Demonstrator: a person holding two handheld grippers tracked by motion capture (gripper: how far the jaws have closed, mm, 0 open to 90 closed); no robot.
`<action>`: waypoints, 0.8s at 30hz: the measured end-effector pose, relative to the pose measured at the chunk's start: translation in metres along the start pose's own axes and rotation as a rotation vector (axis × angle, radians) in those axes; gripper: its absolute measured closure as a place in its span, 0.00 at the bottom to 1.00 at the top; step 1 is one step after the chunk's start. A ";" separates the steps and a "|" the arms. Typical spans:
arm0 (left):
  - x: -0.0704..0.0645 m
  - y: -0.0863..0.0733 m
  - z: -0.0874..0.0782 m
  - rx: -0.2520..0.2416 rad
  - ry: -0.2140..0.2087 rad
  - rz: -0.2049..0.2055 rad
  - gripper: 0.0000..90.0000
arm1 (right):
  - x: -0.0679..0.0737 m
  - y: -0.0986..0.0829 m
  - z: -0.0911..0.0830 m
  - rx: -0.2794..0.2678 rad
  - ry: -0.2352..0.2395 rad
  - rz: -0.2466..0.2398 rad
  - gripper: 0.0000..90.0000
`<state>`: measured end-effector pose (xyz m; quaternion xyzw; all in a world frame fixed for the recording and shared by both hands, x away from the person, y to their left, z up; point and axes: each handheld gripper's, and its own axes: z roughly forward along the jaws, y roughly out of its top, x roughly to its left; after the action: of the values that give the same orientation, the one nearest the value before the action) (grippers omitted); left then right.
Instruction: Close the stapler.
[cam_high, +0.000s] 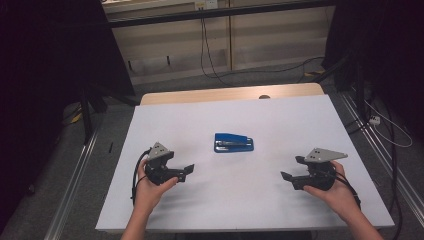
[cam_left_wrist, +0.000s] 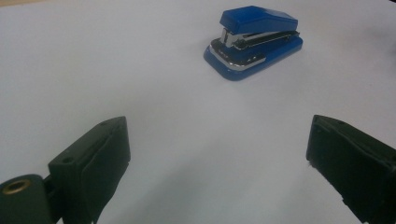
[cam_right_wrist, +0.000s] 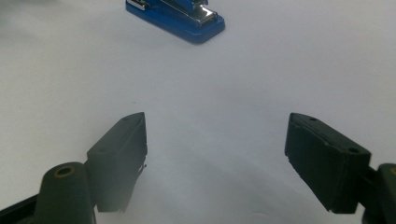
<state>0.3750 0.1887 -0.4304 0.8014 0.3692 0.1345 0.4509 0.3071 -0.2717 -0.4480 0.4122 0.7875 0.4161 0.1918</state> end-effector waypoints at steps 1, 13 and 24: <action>0.001 -0.001 -0.001 0.002 0.006 0.003 0.07 | 0.000 0.000 0.000 0.002 0.000 0.001 0.24; 0.007 -0.007 -0.008 0.010 0.007 -0.006 0.07 | -0.001 -0.005 -0.006 0.002 -0.007 0.007 0.23; 0.010 -0.012 -0.015 0.013 0.006 0.006 0.07 | -0.002 -0.008 -0.011 -0.003 -0.011 0.010 0.23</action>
<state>0.3681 0.2091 -0.4333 0.8051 0.3688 0.1359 0.4441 0.2973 -0.2812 -0.4483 0.4181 0.7837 0.4160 0.1945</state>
